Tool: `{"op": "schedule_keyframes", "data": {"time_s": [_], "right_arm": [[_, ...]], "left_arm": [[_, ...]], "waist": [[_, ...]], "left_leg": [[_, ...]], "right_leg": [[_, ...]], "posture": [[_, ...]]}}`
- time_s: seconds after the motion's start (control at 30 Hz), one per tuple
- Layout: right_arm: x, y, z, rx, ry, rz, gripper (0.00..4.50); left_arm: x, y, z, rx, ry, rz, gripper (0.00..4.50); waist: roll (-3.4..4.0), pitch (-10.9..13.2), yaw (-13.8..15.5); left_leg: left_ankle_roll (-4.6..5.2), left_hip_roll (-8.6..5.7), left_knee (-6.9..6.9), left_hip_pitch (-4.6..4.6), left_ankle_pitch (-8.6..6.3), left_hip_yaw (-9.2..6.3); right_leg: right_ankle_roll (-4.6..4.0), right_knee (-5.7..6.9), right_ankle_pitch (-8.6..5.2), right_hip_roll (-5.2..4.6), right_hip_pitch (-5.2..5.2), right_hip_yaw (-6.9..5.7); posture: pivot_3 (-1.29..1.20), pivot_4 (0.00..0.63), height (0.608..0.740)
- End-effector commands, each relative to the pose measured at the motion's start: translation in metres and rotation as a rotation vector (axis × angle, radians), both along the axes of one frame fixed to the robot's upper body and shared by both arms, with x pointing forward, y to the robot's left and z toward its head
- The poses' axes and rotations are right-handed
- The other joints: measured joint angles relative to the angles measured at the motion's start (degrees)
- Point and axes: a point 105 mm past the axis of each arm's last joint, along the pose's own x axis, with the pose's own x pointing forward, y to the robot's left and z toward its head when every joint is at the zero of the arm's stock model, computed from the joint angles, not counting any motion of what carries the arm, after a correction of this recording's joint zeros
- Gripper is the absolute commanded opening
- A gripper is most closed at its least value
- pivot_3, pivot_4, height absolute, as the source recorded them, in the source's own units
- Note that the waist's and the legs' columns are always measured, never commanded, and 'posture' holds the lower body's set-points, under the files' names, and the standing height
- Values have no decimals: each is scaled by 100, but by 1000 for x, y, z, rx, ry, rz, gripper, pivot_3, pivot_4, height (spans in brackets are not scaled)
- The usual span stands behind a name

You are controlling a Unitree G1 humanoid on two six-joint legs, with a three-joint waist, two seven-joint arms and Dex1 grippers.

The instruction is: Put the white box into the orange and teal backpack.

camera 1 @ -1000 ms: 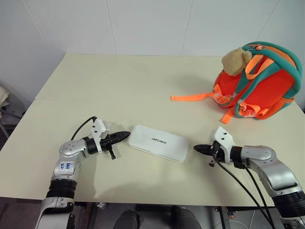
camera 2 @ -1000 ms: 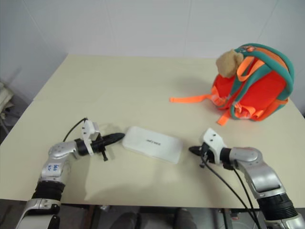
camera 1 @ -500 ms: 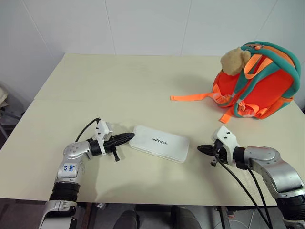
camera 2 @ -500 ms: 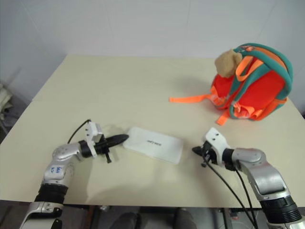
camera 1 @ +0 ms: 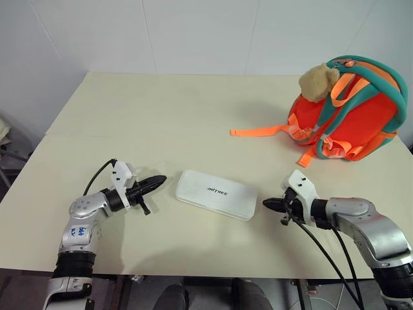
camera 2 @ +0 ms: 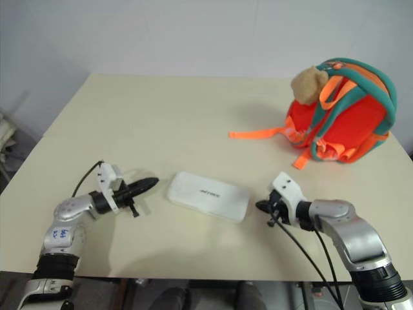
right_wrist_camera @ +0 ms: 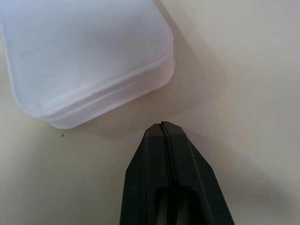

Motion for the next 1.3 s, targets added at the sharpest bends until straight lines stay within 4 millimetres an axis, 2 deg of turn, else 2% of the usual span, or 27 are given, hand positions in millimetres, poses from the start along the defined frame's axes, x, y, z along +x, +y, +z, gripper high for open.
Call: {"op": "schedule_keyframes", "data": {"time_s": [0.03, 0.13, 0.27, 0.47, 0.93, 1.1, 1.3], "right_arm": [[-2, -1, 16, -4, -42, 10, 120], [-3, 2, 19, 6, -40, 11, 120], [-6, 7, 20, 18, -35, 17, 120], [-9, 13, 27, 53, -36, 26, 120], [1, 29, 16, 100, -36, 47, 120], [4, 23, 20, 91, -46, 41, 120], [9, 5, 25, 51, -57, 27, 120]], "left_arm": [[4, -10, 7, -18, -28, -21, 0], [6, -26, 5, -27, -20, -62, 0], [6, -32, 3, -32, -12, -81, 0], [2, -33, 0, -34, 2, -100, 0], [1, -40, -2, -41, 8, -115, 0], [-3, -44, -3, -46, 19, -136, 0], [-18, -61, -9, -65, 53, -190, 0]], "waist": [[0, 0, 15], [0, 0, 23], [0, 0, -9], [0, 0, -11], [0, 0, -6], [0, 0, -4], [0, 0, 5]], "left_leg": [[0, 0, 0, 0, 0, 0], [0, 0, -2, -2, 0, 0], [0, 0, -3, -2, 0, 1], [0, 2, -4, -1, 0, 2], [0, 2, -2, 0, 0, 2], [0, 3, -3, 1, 0, 2], [1, 3, -6, -1, -1, 3]], "right_leg": [[0, 0, 0, 0, 0, 0], [0, -3, 0, 0, 0, 0], [0, -2, 0, 0, -2, 0], [0, -2, 0, 2, -2, 0], [0, 0, 0, 3, -2, 0], [-1, -1, 0, 4, -2, 1], [0, -9, 0, 4, -1, 3]], "posture": [[0, 150, 740], [0, 150, 740], [0, 150, 740], [0, 150, 740], [0, 150, 740], [0, 150, 740], [0, 150, 740]]}}
